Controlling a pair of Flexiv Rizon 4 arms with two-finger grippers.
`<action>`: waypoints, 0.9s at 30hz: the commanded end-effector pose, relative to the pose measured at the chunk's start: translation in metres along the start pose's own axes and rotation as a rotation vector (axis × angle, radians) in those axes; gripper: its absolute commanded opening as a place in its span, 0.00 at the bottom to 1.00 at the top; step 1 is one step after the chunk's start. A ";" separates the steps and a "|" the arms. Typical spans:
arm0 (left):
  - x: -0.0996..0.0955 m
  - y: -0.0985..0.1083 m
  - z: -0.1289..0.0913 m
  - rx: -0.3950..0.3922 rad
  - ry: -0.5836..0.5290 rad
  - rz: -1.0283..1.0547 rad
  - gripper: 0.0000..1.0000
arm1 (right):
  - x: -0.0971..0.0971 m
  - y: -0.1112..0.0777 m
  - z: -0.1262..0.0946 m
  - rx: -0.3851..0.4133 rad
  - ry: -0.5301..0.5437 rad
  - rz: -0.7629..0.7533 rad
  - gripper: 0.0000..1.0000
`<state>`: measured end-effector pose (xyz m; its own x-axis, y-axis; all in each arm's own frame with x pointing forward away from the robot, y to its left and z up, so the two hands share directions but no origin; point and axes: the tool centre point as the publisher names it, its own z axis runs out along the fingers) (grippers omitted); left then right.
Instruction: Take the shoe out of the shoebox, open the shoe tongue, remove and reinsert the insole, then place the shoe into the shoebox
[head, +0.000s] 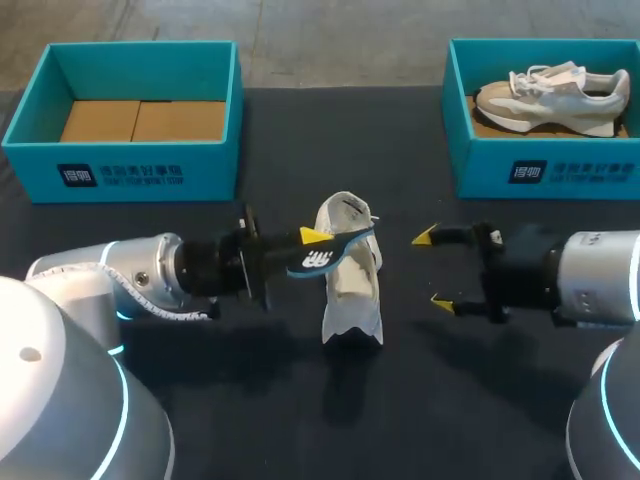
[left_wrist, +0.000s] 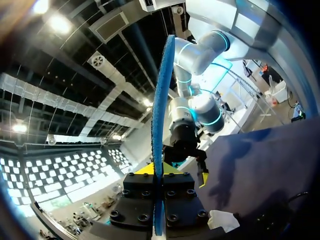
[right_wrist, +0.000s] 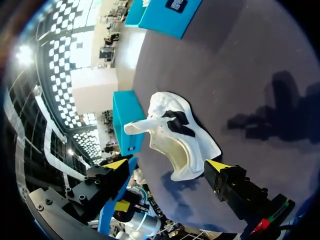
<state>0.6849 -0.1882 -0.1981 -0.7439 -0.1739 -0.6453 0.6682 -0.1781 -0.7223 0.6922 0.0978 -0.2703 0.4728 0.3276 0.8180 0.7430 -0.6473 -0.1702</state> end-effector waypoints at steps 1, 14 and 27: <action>0.004 -0.003 -0.002 -0.007 0.008 -0.012 0.00 | 0.009 -0.004 0.011 -0.024 -0.033 0.001 1.00; 0.013 -0.002 -0.020 -0.043 0.026 -0.073 0.00 | 0.005 -0.002 0.006 -0.015 -0.052 -0.007 1.00; 0.017 0.007 -0.025 -0.062 0.023 -0.087 0.00 | 0.001 0.002 -0.014 0.010 -0.042 -0.017 1.00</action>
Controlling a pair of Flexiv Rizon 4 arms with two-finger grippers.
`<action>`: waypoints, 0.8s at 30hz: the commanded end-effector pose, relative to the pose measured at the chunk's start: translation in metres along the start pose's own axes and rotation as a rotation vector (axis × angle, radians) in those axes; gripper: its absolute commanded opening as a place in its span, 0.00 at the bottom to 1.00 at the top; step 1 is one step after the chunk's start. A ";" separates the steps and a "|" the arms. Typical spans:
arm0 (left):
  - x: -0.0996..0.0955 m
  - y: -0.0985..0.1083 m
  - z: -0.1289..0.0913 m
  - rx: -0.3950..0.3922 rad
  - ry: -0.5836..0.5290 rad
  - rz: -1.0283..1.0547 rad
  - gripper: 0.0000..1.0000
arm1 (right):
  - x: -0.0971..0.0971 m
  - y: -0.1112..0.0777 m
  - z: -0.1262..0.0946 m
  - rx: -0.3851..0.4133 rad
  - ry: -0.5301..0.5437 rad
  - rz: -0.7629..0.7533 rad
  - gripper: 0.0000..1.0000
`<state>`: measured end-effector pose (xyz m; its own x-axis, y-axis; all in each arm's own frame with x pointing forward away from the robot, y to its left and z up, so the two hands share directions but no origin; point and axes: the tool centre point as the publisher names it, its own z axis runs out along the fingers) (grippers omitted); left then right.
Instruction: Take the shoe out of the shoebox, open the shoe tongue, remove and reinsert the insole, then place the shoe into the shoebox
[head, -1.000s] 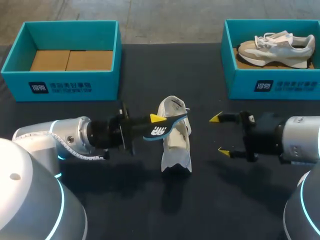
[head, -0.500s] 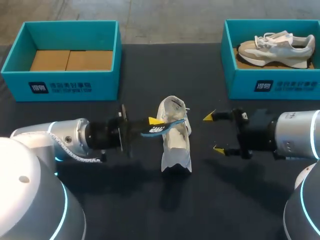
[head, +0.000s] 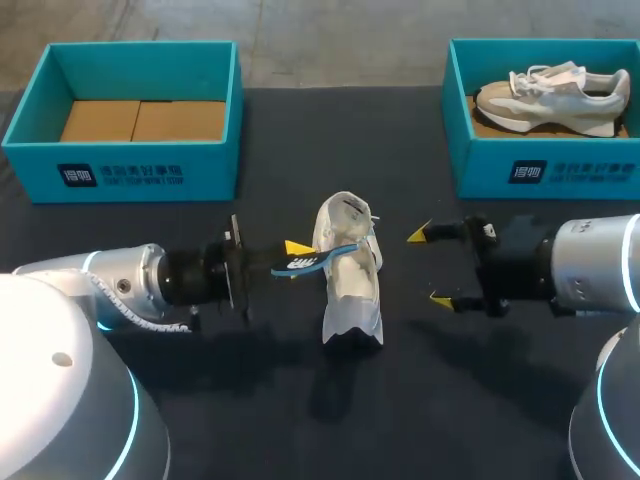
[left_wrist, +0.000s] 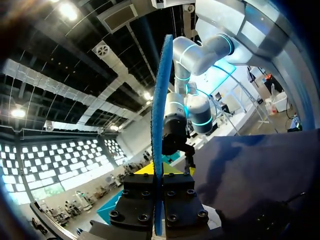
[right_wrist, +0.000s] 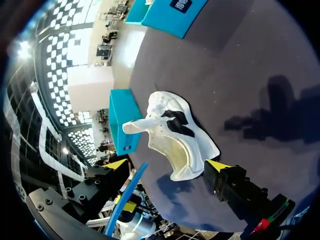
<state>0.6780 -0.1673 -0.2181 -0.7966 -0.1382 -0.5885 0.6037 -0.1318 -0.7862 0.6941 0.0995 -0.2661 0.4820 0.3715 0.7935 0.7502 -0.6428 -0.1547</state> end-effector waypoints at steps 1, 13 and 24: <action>0.003 0.003 0.000 -0.002 0.004 -0.011 0.00 | -0.005 0.002 -0.014 0.014 0.008 0.005 1.00; 0.014 0.017 -0.002 -0.013 0.068 -0.017 0.00 | -0.015 0.001 -0.010 0.022 -0.020 0.002 1.00; 0.018 0.038 0.000 -0.019 0.082 -0.008 0.00 | -0.020 0.003 -0.008 0.034 -0.025 0.004 1.00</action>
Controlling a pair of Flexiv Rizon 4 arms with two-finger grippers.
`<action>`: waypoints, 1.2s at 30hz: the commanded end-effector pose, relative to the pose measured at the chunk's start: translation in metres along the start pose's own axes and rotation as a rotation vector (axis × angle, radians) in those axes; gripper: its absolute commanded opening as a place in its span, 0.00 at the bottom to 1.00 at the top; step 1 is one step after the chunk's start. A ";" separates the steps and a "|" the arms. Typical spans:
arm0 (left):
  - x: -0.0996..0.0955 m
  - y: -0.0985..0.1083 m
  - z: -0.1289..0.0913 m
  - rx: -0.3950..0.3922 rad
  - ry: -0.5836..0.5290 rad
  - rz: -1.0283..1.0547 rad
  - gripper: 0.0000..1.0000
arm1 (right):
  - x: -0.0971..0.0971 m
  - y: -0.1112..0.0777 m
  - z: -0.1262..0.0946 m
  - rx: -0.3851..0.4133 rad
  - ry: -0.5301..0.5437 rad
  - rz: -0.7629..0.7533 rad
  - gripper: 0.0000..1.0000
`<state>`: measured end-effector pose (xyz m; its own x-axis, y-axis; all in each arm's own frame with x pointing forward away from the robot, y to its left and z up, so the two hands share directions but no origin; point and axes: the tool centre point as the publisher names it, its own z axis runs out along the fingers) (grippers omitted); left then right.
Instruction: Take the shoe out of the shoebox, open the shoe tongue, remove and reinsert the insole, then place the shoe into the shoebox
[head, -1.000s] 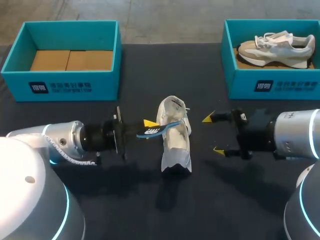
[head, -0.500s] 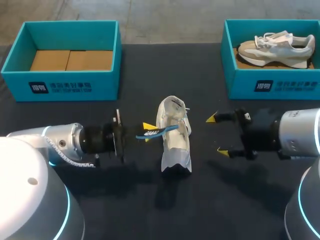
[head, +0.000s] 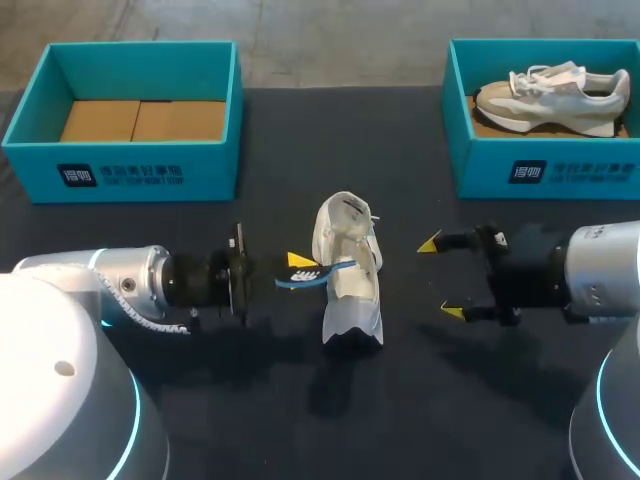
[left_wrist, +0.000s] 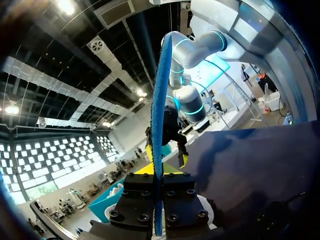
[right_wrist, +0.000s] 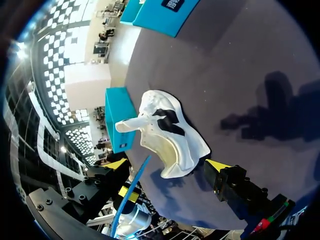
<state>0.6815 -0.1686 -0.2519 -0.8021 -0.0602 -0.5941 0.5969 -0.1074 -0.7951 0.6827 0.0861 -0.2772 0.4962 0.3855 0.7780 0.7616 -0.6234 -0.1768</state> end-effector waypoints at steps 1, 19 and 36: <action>0.000 0.010 0.006 0.006 0.004 0.000 0.00 | -0.001 0.002 -0.001 0.004 -0.001 -0.001 1.00; 0.002 0.020 0.009 -0.007 0.003 -0.010 0.00 | -0.005 0.004 -0.001 0.013 -0.009 0.005 1.00; 0.000 0.011 0.011 0.008 -0.001 -0.004 0.00 | -0.005 0.003 -0.003 0.012 -0.008 0.005 1.00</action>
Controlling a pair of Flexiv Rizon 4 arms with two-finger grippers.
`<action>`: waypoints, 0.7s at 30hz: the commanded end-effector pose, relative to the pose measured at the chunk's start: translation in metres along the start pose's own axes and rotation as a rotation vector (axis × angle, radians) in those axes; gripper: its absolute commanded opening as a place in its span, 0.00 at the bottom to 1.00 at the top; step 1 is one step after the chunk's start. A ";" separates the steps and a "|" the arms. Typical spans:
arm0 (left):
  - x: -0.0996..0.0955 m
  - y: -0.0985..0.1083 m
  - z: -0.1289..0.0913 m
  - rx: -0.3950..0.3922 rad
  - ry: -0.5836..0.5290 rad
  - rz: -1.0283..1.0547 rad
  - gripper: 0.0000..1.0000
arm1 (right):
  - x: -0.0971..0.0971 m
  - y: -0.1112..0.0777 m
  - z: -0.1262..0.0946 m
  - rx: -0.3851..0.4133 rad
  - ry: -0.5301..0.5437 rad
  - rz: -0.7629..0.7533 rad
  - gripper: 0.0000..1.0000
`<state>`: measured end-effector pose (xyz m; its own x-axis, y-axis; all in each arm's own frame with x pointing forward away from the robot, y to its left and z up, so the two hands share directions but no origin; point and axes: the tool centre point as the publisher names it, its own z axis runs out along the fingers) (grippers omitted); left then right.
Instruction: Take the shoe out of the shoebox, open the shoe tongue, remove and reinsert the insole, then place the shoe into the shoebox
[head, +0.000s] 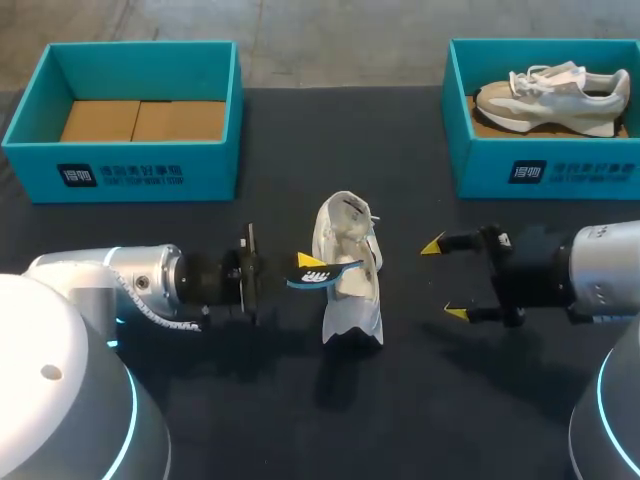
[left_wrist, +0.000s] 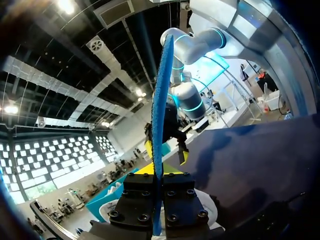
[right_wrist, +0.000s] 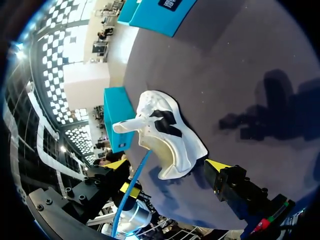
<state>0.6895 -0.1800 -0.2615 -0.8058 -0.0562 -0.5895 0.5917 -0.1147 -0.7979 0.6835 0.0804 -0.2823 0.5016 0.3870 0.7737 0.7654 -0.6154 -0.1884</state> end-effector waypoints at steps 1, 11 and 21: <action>0.000 -0.004 0.002 0.003 -0.003 0.003 0.00 | 0.000 -0.002 -0.002 -0.002 -0.002 0.001 1.00; -0.003 -0.010 0.011 0.023 0.002 0.024 0.00 | -0.001 -0.002 -0.003 -0.004 0.002 0.006 1.00; -0.008 -0.007 0.027 0.054 -0.001 0.032 0.00 | -0.002 0.000 -0.004 -0.001 0.006 0.006 1.00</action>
<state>0.6869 -0.1965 -0.2450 -0.7870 -0.0644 -0.6136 0.6152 -0.1579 -0.7724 0.6826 0.0786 -0.2824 0.5051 0.3799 0.7749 0.7611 -0.6195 -0.1924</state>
